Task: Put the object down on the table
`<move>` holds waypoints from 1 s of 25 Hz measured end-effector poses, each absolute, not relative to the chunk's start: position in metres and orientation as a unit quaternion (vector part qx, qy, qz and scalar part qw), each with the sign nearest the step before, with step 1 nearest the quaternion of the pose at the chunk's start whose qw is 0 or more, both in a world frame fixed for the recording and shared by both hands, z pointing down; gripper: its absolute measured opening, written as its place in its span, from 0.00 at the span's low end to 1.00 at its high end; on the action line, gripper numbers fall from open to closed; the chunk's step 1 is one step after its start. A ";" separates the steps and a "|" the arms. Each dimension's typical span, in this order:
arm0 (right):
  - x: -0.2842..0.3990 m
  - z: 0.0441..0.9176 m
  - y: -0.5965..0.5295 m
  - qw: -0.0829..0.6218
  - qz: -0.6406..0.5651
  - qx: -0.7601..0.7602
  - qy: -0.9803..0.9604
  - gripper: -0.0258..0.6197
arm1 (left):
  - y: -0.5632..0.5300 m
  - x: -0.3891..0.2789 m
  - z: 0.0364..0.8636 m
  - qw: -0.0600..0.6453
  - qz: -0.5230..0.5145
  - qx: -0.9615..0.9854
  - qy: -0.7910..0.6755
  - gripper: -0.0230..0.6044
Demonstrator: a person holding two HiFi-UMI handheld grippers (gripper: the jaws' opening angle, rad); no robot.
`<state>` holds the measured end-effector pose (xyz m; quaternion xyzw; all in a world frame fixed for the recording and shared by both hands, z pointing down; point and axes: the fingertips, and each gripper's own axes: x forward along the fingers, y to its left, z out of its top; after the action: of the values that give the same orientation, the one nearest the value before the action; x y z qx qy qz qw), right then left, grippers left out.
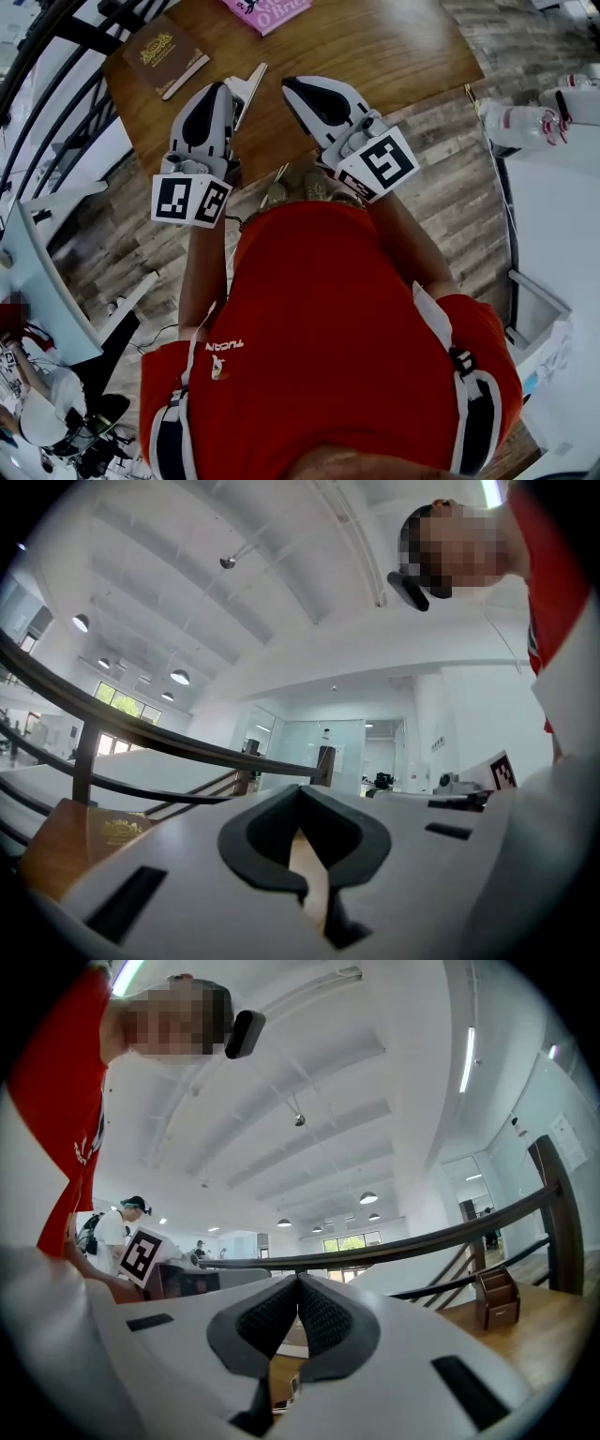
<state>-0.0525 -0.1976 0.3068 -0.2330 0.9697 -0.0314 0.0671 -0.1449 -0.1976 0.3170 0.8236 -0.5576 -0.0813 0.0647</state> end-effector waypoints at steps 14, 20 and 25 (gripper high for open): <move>-0.060 0.304 -0.201 0.066 -0.019 -0.231 0.971 0.08 | -0.202 -0.151 0.312 0.061 -0.091 0.822 -0.559 0.05; -0.061 0.306 -0.203 0.064 -0.018 -0.230 0.971 0.08 | -0.203 -0.154 0.316 0.066 -0.089 0.822 -0.559 0.05; -0.063 0.307 -0.204 0.062 -0.019 -0.230 0.971 0.08 | -0.205 -0.156 0.320 0.073 -0.088 0.822 -0.558 0.05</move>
<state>-0.0632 -0.2040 0.3074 -0.2305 0.9709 -0.0191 0.0624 -0.1563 -0.2051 0.3204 0.8220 -0.5578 -0.0883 0.0730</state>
